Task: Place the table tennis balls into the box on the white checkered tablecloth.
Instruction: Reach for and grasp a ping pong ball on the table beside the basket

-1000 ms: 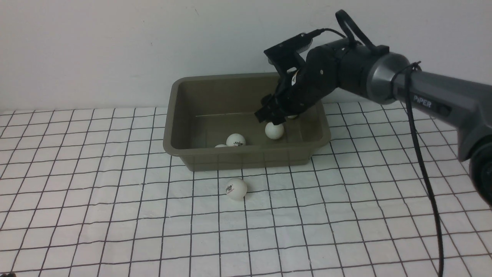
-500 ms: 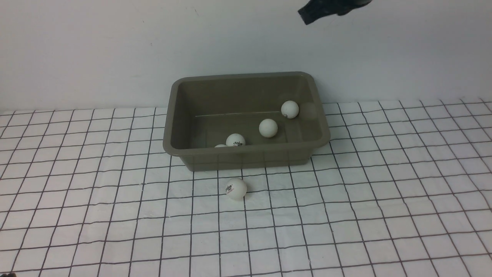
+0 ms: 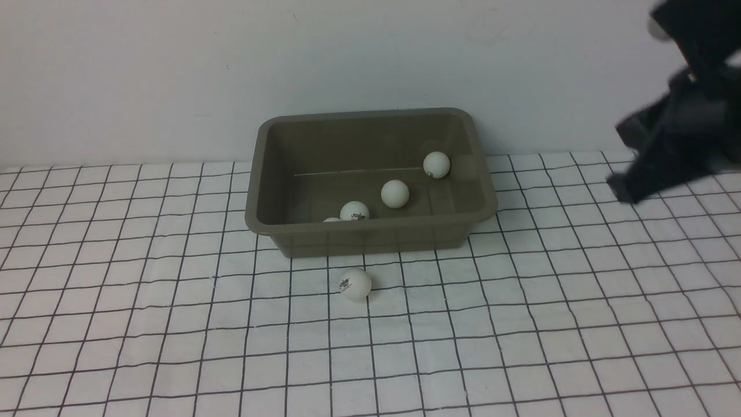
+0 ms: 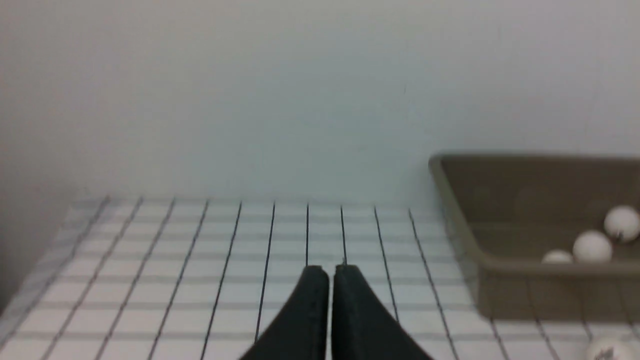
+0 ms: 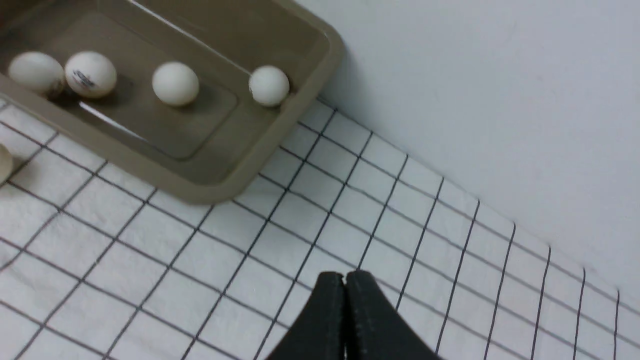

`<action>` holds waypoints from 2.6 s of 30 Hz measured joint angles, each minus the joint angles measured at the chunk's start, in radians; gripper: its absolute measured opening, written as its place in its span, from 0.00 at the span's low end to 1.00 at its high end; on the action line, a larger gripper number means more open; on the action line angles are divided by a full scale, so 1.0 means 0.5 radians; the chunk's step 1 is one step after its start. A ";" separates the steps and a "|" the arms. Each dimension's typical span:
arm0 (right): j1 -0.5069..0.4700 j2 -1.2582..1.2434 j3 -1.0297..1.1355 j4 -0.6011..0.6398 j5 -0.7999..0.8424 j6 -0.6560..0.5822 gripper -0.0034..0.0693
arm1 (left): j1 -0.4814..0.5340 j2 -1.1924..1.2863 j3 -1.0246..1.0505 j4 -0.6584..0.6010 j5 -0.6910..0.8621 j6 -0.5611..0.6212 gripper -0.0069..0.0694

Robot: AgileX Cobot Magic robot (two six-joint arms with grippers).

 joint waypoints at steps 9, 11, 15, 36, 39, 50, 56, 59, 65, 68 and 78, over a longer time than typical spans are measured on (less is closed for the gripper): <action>-0.056 -0.263 0.306 0.006 -0.230 0.081 0.03 | 0.000 0.053 -0.275 -0.001 -0.062 0.000 0.09; -0.056 -0.263 0.306 0.046 -0.185 0.081 0.03 | 0.000 0.055 -0.277 -0.001 -0.062 0.000 0.09; -0.057 -0.263 0.306 0.077 -0.154 0.081 0.03 | 0.000 0.055 -0.277 -0.001 -0.062 0.000 0.09; -0.057 -0.785 0.370 0.042 0.187 0.137 0.02 | 0.000 0.057 -0.277 -0.242 -0.025 -0.004 0.09; -0.057 -1.055 0.465 0.012 0.302 0.137 0.02 | 0.000 0.065 -0.288 -0.566 0.069 0.010 0.09; -0.057 -1.692 0.625 -0.019 0.746 0.140 0.02 | 0.000 1.211 -0.722 -1.420 1.076 1.189 0.13; -0.057 -1.741 0.625 0.034 0.810 0.140 0.02 | -0.002 1.827 -0.920 -1.486 1.191 1.428 0.24; -0.057 -1.741 0.625 0.115 0.812 0.144 0.02 | -0.109 2.045 -0.932 -1.486 1.148 1.504 0.26; -0.057 -1.741 0.625 0.203 0.809 0.165 0.02 | -0.683 2.255 -0.934 -1.514 0.832 1.601 0.26; -0.057 -1.741 0.625 0.262 0.809 0.204 0.02 | -1.002 2.369 -0.936 -1.514 0.495 1.558 0.26; -0.057 -1.741 0.625 0.371 0.806 0.238 0.02 | -1.349 3.160 -1.077 -1.579 -0.486 1.159 0.26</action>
